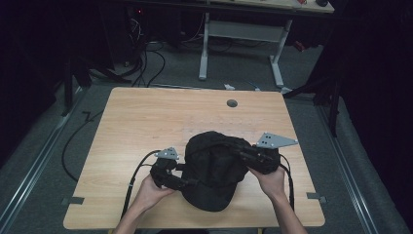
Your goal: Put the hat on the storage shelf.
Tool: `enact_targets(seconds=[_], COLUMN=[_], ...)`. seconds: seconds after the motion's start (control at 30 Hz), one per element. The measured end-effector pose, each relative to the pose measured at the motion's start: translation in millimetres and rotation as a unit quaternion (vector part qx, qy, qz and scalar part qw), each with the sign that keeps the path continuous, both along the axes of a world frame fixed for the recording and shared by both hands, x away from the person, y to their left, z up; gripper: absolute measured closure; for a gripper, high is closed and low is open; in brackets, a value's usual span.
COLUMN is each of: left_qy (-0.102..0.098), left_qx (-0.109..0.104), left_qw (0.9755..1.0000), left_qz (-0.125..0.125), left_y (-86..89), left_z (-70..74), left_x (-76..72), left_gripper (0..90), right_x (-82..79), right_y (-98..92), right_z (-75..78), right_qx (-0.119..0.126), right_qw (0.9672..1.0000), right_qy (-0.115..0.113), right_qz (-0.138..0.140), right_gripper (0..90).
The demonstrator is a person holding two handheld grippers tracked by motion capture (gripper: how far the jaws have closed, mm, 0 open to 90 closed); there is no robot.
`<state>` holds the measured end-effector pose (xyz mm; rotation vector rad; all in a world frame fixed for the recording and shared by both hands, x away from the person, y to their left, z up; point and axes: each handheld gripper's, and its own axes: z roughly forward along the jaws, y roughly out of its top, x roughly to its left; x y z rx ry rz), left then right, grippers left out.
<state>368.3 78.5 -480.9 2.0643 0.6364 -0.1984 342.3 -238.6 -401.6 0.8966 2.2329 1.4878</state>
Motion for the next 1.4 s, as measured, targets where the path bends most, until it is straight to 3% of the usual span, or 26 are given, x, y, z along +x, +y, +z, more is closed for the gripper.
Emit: enact_targets(seconds=[0.47,0.6,0.67,0.83,0.97,1.07,1.4], left_qy=[-0.010,-0.011,-0.012,-0.015,-0.011,0.003,0.013], left_qx=[0.002,0.000,0.003,0.004,-0.014,-0.029,-0.058], left_qw=[0.9999,0.9999,0.9999,0.9999,0.9998,0.9996,0.9981], left_qz=[-0.001,0.000,0.001,0.007,0.006,0.000,-0.017], left_y=[5.2,9.6,12.3,15.8,21.0,25.4,31.9], left_z=[4.9,5.8,5.6,7.9,11.3,14.0,17.2], left_x=[-2.7,-3.4,-4.6,-6.1,-6.5,-5.4,-7.5], left_gripper=[40.9,46.6,50.0,55.6,63.4,70.1,80.5], right_x=[4.5,6.4,5.1,5.1,5.3,4.2,4.4], right_y=[8.5,13.1,18.8,24.4,26.0,26.8,26.8], right_z=[4.8,6.9,8.4,10.9,14.1,15.9,15.4], right_qx=[-0.013,-0.021,-0.039,-0.043,-0.043,-0.045,-0.047], right_qw=[0.9997,0.9994,0.9986,0.9981,0.9979,0.9977,0.9976], right_qy=[-0.023,-0.029,-0.035,-0.044,-0.048,-0.051,-0.049], right_qz=[-0.001,-0.002,-0.008,-0.004,-0.005,-0.009,-0.012], right_gripper=[83.9,83.8,83.6,83.0,81.7,80.4,76.6])
